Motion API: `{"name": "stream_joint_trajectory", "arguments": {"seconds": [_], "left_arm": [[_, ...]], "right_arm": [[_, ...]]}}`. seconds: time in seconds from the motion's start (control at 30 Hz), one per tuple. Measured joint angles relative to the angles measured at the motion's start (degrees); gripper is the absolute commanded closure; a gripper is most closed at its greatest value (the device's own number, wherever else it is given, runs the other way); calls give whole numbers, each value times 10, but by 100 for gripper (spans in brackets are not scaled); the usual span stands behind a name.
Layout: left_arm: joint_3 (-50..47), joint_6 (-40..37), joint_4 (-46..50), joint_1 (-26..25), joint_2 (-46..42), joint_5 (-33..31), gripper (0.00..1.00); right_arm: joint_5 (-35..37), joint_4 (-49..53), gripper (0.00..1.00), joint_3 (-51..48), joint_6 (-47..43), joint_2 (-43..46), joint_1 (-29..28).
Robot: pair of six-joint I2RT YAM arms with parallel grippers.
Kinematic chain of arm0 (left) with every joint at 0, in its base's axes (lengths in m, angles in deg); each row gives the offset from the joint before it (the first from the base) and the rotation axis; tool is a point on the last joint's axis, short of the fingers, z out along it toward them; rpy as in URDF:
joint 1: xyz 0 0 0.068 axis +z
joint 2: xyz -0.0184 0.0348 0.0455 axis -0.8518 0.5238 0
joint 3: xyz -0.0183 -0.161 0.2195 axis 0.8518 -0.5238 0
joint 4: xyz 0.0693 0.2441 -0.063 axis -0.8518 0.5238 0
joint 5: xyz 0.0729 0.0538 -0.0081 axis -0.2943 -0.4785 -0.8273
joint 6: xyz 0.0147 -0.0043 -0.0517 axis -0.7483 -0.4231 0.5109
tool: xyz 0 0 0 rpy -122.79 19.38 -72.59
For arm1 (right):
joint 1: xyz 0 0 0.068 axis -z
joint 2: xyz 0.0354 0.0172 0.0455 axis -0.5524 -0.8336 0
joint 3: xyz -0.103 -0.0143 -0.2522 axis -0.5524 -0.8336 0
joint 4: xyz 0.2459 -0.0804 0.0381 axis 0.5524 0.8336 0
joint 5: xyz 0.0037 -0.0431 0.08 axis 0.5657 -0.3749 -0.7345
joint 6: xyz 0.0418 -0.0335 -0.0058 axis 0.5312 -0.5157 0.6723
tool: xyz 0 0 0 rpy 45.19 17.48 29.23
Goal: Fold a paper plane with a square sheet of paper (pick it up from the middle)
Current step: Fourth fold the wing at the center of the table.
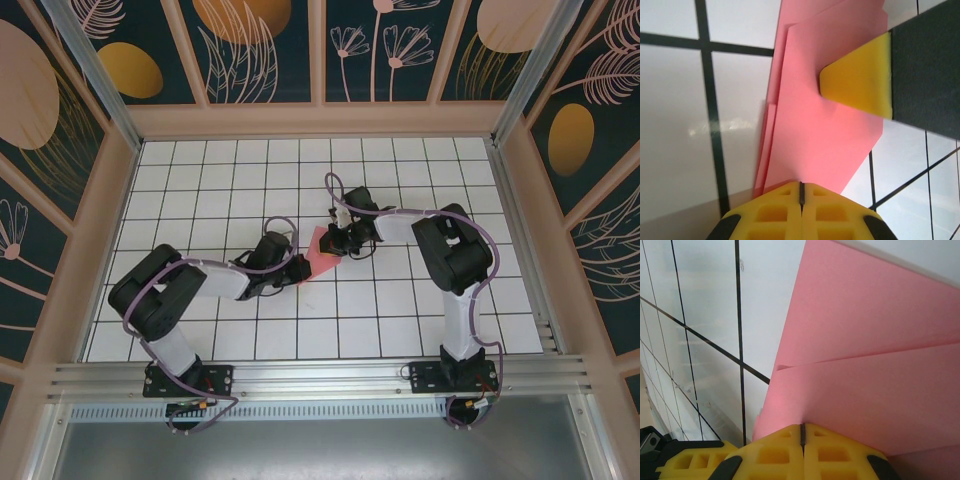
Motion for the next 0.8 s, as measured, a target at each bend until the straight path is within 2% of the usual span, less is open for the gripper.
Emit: {"name": "stream_joint_trajectory", "arguments": {"seconds": [0.2,0.5,0.8], "left_arm": [[-49,-19,1,2,-47,15,96],[-54,-62,88,2,-101,19,96],[-43,-43,64,2,-128,3,97]], "right_arm": [[0,1,93,1,-4,-1,0],[0,4,93,3,-4,-2,0],[-1,9,93,7,-4,-4,0]]}}
